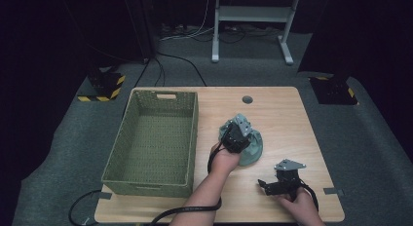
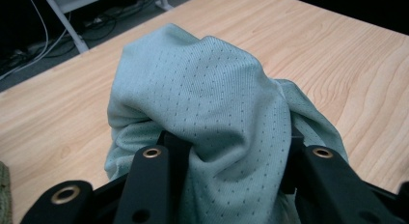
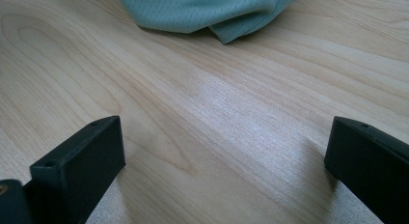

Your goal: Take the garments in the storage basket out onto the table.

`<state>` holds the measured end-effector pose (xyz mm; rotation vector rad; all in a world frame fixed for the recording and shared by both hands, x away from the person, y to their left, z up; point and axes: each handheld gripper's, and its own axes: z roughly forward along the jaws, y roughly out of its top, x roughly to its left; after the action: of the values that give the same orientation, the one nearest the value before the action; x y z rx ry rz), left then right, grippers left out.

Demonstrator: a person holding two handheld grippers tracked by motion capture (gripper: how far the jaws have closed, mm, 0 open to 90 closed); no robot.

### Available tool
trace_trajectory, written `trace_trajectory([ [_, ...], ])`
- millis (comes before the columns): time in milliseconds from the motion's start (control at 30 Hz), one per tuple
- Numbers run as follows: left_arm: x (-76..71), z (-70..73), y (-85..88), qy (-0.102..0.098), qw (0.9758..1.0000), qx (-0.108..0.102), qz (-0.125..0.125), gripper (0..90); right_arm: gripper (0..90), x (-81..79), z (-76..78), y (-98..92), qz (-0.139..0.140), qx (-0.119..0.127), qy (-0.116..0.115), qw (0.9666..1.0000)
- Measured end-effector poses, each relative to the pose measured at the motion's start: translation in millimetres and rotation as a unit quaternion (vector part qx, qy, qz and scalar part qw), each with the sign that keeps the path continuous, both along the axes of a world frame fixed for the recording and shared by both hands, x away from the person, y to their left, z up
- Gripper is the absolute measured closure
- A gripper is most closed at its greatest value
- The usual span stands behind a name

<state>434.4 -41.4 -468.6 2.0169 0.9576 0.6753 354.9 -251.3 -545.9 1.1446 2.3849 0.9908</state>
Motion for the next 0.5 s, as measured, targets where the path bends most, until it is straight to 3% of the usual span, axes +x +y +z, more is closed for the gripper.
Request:
trace_trajectory([
  [500,5.4,-11.4,-1.1,0.049,0.9987,-0.001,-0.015,57.9,0.1,-0.9,-0.2,0.7,0.002,-0.003,-0.001,1.0],
])
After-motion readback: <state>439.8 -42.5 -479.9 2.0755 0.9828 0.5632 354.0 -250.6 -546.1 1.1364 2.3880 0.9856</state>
